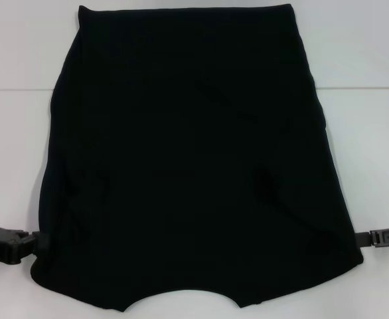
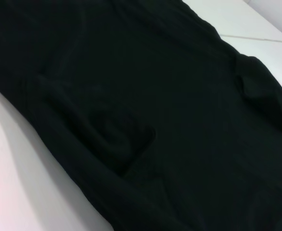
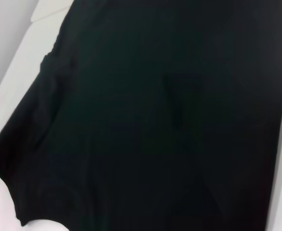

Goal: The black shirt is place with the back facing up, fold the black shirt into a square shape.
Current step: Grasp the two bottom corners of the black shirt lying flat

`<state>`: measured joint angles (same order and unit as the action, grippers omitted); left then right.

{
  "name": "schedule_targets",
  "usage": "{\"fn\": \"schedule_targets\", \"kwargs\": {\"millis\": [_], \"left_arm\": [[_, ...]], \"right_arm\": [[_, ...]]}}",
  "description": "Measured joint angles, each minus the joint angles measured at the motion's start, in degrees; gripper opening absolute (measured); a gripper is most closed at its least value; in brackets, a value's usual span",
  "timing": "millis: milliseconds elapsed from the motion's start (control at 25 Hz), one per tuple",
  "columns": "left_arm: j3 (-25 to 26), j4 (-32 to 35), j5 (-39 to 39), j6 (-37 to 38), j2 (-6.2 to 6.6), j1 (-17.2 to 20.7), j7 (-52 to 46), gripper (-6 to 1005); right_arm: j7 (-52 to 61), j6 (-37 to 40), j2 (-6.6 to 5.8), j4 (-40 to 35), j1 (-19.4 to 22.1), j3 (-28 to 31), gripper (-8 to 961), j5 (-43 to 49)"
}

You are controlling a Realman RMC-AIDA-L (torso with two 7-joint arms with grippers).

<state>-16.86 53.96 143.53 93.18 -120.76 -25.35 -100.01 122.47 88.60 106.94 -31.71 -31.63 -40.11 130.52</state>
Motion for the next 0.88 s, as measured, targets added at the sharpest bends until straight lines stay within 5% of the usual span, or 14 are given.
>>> {"fn": "schedule_targets", "kwargs": {"millis": [880], "left_arm": [[-0.19,0.0,-0.19,-0.54,0.18,-0.39,0.16,1]], "right_arm": [[0.94,-3.22,2.73,0.51,-2.1,-0.07,894,4.13]]}}
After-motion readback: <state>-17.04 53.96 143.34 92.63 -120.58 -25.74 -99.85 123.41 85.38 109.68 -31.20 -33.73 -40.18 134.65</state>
